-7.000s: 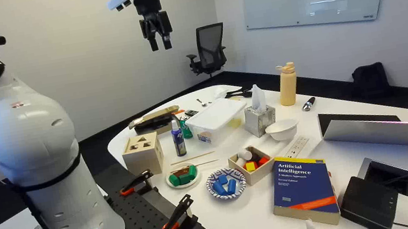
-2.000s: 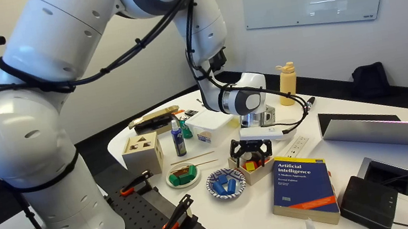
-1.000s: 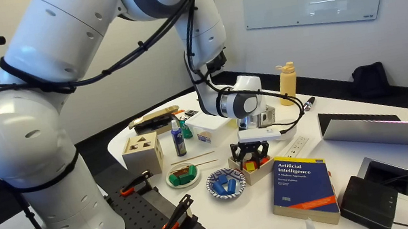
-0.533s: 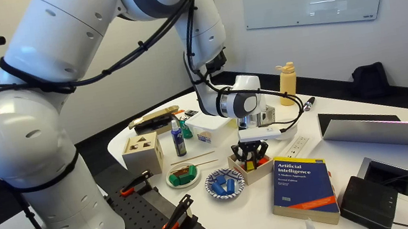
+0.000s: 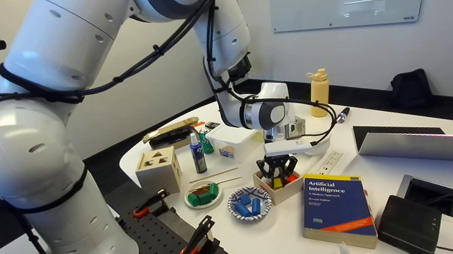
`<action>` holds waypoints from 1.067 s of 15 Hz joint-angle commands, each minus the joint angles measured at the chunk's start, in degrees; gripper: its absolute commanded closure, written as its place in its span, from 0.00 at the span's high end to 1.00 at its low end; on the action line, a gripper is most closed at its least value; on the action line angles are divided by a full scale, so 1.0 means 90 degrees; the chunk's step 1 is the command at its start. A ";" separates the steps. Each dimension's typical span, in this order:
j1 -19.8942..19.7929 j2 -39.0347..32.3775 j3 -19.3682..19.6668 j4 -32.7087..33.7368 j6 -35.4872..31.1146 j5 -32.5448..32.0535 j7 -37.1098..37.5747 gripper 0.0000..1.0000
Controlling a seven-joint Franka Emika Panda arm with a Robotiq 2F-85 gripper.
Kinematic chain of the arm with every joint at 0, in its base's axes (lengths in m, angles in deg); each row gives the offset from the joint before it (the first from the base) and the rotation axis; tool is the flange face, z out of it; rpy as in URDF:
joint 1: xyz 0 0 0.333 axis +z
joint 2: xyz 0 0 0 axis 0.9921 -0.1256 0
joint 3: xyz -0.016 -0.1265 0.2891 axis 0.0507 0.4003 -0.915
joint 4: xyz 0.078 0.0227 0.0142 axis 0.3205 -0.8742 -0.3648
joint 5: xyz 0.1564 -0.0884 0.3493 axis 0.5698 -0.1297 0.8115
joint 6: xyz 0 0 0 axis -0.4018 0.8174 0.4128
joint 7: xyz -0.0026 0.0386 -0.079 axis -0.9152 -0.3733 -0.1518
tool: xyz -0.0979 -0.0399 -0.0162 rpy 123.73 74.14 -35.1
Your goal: Put the yellow block in the toy box
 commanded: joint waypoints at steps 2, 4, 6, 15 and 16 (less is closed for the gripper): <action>0.0312 0.0695 0.0073 -0.0362 0.0375 -0.0050 0.0426 0.10; 0.0496 0.1014 0.0079 -0.0479 0.0629 -0.0088 0.0660 0.10; 0.0702 0.1354 0.0025 -0.0588 0.1036 -0.0117 0.0859 0.10; 0.2133 0.1907 -0.0716 -0.0983 0.2490 -0.0427 0.2082 0.10; 0.2286 0.1902 -0.0845 -0.0972 0.2657 -0.0451 0.2224 0.10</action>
